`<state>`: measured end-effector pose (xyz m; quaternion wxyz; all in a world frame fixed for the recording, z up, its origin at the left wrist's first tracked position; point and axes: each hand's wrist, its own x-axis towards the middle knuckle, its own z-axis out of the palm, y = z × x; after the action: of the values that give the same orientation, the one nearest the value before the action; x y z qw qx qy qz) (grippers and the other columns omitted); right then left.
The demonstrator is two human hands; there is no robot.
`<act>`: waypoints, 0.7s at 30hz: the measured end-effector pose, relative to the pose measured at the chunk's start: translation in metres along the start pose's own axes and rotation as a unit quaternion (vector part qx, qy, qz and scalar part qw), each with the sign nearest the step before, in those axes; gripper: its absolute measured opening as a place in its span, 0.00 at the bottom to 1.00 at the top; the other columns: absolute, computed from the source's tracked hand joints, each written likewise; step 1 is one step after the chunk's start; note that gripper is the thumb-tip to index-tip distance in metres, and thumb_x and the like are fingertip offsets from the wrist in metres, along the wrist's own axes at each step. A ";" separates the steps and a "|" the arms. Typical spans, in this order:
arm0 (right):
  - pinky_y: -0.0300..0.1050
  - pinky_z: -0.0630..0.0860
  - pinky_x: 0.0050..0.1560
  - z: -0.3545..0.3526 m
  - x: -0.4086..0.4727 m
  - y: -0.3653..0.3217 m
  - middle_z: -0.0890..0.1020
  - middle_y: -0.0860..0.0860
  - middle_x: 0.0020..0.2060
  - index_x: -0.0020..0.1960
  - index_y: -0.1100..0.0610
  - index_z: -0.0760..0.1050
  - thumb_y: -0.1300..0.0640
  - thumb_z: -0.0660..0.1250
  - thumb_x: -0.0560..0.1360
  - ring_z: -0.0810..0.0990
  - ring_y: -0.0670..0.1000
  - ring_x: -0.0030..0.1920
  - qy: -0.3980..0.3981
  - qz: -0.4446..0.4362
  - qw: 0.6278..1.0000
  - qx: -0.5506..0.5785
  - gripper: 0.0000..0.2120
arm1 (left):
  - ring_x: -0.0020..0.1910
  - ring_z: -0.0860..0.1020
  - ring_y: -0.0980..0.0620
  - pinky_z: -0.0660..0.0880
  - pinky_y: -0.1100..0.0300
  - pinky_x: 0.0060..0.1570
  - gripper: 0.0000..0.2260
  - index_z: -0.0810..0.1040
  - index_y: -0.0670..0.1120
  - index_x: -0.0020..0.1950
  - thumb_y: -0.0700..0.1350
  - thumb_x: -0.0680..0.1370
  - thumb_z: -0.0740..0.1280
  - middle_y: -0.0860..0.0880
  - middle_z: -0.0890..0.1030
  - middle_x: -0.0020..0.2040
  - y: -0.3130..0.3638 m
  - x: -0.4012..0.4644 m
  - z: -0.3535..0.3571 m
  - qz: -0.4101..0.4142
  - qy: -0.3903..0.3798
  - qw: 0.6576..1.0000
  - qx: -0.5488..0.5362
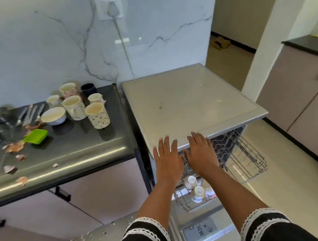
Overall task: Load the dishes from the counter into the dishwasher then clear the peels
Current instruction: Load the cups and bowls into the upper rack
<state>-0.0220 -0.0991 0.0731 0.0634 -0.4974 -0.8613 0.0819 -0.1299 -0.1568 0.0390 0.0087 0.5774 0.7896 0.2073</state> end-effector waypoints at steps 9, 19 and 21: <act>0.54 0.48 0.76 0.009 0.043 -0.108 0.59 0.57 0.77 0.76 0.59 0.59 0.48 0.55 0.82 0.53 0.57 0.77 0.017 -0.109 0.993 0.031 0.26 | 0.75 0.60 0.38 0.59 0.37 0.70 0.25 0.68 0.43 0.72 0.50 0.78 0.67 0.39 0.64 0.74 -0.105 0.007 -0.052 -0.123 0.056 0.991 0.000; 0.51 0.52 0.76 0.043 0.108 -0.202 0.62 0.55 0.76 0.76 0.56 0.60 0.47 0.58 0.81 0.56 0.55 0.77 0.016 -0.146 0.988 0.054 0.26 | 0.76 0.55 0.44 0.56 0.43 0.73 0.24 0.61 0.44 0.75 0.50 0.81 0.60 0.42 0.59 0.76 -0.211 0.053 -0.079 -0.211 0.066 0.975 -0.031; 0.50 0.51 0.76 0.049 0.124 -0.216 0.62 0.55 0.76 0.76 0.56 0.60 0.47 0.58 0.81 0.56 0.55 0.77 0.012 -0.146 0.987 0.062 0.26 | 0.76 0.57 0.43 0.56 0.45 0.73 0.24 0.62 0.43 0.75 0.49 0.81 0.61 0.42 0.59 0.76 -0.227 0.064 -0.083 -0.216 0.071 0.973 -0.046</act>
<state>-0.2757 -0.1015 0.0721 0.1156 -0.3623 -0.9172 0.1190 -0.3786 -0.1806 0.0523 0.0238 0.3765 0.8838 0.2766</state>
